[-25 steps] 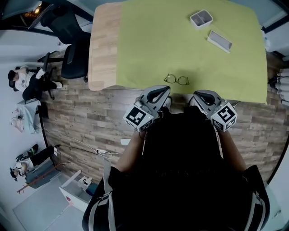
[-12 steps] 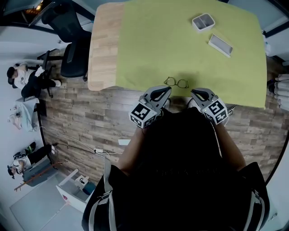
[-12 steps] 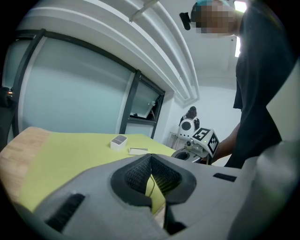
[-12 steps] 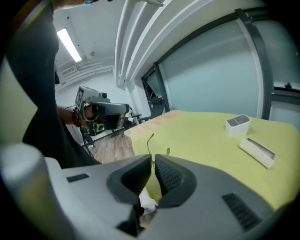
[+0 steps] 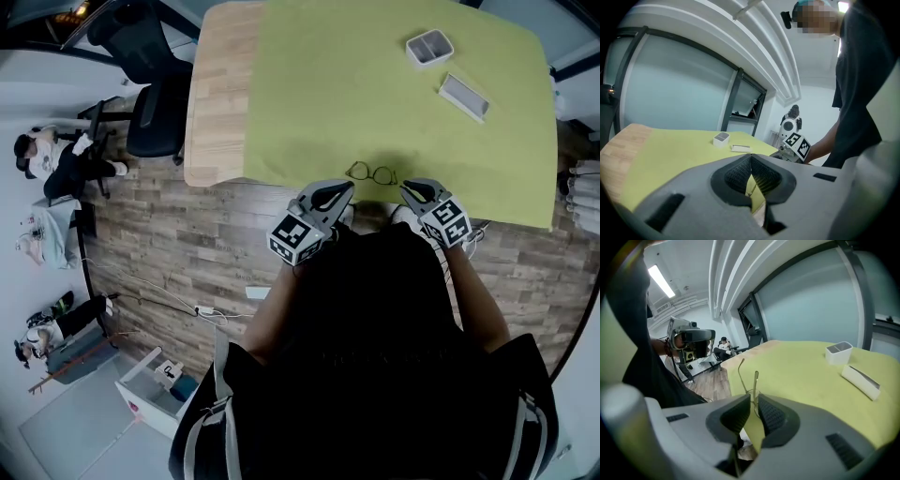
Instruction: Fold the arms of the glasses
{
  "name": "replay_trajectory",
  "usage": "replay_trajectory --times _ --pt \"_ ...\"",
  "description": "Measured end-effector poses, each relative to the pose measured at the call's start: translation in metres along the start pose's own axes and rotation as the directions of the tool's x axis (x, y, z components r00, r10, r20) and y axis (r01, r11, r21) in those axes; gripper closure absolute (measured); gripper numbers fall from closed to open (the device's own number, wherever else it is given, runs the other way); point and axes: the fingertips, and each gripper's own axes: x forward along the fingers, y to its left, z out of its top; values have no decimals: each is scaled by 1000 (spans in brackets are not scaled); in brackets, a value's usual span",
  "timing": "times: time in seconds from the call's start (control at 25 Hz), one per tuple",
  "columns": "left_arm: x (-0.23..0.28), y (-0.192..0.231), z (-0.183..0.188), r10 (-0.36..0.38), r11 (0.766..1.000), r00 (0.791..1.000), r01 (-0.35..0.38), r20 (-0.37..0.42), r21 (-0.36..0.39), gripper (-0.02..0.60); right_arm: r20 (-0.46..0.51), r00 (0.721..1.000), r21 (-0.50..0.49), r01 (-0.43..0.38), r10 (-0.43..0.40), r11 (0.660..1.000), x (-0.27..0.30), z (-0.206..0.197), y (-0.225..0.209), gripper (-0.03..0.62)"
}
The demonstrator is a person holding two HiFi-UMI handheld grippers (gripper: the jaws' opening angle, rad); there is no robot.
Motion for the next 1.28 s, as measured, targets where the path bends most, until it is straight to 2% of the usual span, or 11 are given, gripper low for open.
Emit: replay_trajectory --times 0.24,0.4,0.8,1.28 --pt "-3 5 -4 10 1000 1000 -10 -17 -11 563 -59 998 -42 -29 27 999 15 -9 1 554" --pt "-3 8 -5 13 1000 1000 -12 4 -23 563 -90 996 -68 -24 18 997 23 -16 -1 548" --pt "-17 13 -5 33 999 999 -32 20 -39 563 -133 991 -176 -38 15 984 35 -14 0 551" --pt "-32 20 -9 50 998 999 -50 7 -40 563 -171 984 -234 -95 55 968 64 -6 13 557"
